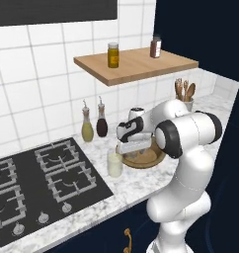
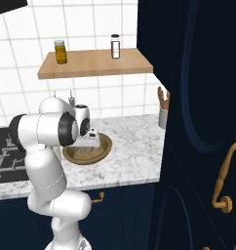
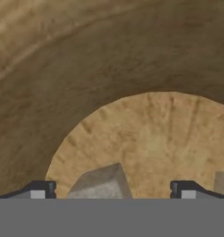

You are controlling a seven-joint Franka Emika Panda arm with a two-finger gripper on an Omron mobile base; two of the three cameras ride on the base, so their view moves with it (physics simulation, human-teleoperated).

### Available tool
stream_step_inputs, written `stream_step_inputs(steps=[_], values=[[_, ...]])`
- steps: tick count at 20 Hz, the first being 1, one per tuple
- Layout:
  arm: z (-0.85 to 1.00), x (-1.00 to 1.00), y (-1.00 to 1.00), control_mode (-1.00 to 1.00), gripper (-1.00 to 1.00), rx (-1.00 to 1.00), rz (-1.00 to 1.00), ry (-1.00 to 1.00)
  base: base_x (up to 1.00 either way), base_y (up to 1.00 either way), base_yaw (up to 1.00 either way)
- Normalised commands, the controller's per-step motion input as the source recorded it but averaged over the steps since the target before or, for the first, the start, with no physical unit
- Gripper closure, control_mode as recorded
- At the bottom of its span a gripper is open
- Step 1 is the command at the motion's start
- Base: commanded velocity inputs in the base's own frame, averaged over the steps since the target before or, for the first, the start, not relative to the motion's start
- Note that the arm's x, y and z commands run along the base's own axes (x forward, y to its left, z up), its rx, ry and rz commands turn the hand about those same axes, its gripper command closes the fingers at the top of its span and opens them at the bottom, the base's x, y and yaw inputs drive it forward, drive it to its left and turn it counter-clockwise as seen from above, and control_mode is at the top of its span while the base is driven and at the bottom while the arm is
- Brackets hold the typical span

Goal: Grab a lemon wedge from the fridge and one ice cube from the ice bowl, and put them in the glass of lemonade.

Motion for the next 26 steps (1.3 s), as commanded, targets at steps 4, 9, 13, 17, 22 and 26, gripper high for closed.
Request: stream_step_inputs(steps=[4, 9, 13, 17, 22, 26], values=[[-0.05, 0.00, 0.00, -1.00, -1.00, 0.00, 0.00, 0.00, 0.00, 0.00, 0.00], [0.00, 0.00, 0.00, -1.00, -1.00, 0.00, 0.00, 0.00, 0.00, 0.00, 0.00], [0.00, 0.00, 0.00, -1.00, -1.00, 0.00, 0.00, 0.00, 0.00, 0.00, 0.00], [-0.15, 0.00, 0.00, -1.00, -1.00, 0.00, 0.00, 0.00, 0.00, 0.00, 0.00], [-0.22, 0.00, 0.00, -1.00, -1.00, 0.00, 0.00, 0.00, 0.00, 0.00, 0.00], [-0.06, -0.04, 0.00, -1.00, -1.00, 0.00, 0.00, 0.00, 0.00, 0.00, 0.00]])
